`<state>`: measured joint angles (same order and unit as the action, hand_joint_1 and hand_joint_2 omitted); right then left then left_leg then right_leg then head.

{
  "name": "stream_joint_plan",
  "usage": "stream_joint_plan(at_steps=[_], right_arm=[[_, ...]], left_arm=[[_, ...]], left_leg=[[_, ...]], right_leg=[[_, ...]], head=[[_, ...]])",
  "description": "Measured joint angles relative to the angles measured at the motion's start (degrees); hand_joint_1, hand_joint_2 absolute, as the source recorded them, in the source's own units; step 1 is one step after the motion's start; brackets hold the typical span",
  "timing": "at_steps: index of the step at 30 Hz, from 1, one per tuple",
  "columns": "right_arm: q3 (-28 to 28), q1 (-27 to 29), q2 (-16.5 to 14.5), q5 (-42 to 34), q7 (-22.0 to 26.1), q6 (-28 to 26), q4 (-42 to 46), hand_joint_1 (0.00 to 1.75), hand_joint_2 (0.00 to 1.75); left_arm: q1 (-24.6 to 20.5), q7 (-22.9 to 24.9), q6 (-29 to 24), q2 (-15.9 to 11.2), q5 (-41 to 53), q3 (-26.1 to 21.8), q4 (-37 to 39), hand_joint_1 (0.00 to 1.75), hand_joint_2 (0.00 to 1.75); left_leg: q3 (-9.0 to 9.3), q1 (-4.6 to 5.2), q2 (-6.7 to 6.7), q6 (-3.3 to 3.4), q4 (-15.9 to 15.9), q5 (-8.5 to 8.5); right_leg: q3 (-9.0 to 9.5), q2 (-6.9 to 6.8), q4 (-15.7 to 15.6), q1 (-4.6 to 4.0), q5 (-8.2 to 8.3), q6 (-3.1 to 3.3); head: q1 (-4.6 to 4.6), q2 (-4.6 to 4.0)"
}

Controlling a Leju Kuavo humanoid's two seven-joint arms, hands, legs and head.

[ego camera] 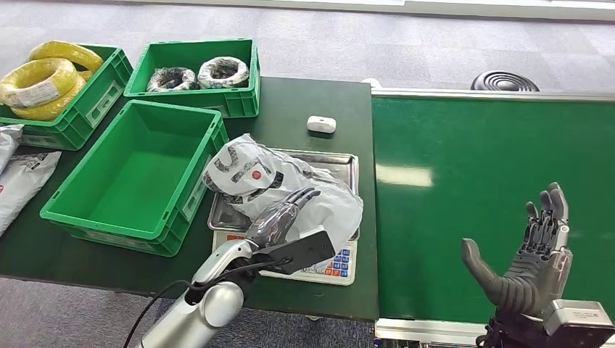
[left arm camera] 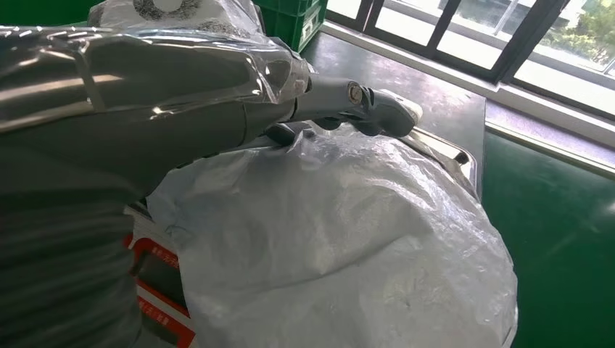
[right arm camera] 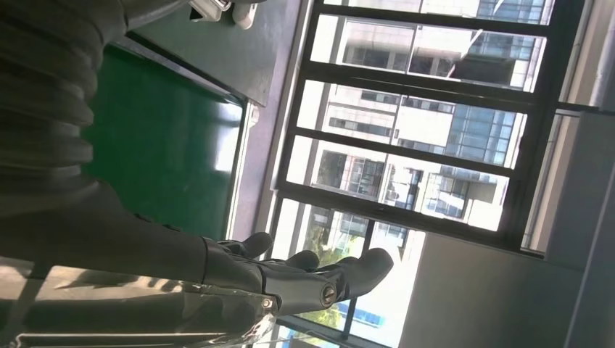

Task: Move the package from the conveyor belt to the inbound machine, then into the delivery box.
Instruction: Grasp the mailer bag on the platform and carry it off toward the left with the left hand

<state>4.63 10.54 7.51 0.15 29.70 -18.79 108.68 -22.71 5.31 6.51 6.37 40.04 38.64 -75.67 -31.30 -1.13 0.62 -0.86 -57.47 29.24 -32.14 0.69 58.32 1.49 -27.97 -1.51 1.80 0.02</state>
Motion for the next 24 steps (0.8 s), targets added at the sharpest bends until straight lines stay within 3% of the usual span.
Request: stream_joint_plan(at_steps=[3,6,11,24], right_arm=[[0.84,-0.52,-0.02,-0.07,-0.12,-0.34,-0.13,0.00,1.75],[1.71,-0.81,-0.09,-0.07,-0.34,-0.62,-0.26,0.00,1.75],[2.72,-1.38,-0.83,0.45,-1.01,0.31,-0.44,0.00,1.75],[3.01,-3.09,-3.22,1.60,-2.00,2.52,-0.99,0.00,1.75]], left_arm=[[-1.00,0.44,-1.37,0.53,1.63,1.27,2.00,1.45,1.75],[-1.96,1.03,-4.42,0.71,4.30,2.69,3.35,1.68,1.75],[-2.49,2.47,-8.33,0.64,7.62,3.27,3.70,1.75,1.75],[-2.97,4.11,-10.86,-0.41,15.87,3.37,3.59,1.75,1.75]], left_leg=[[-0.02,0.00,0.00,0.00,0.00,0.00],[-0.03,0.00,0.00,0.00,0.00,0.00],[-0.03,0.00,0.00,0.00,0.00,0.00],[-0.05,0.00,0.01,0.00,0.01,-0.01]], right_leg=[[-0.01,0.00,0.00,0.00,0.00,0.00],[-0.01,0.00,0.00,0.00,0.00,0.00],[-0.01,0.00,0.00,0.00,0.00,0.00],[0.00,0.00,0.01,0.00,0.00,0.00]], head=[[-0.01,0.00],[-0.01,0.00],[-0.01,0.00],[-0.01,0.00]])
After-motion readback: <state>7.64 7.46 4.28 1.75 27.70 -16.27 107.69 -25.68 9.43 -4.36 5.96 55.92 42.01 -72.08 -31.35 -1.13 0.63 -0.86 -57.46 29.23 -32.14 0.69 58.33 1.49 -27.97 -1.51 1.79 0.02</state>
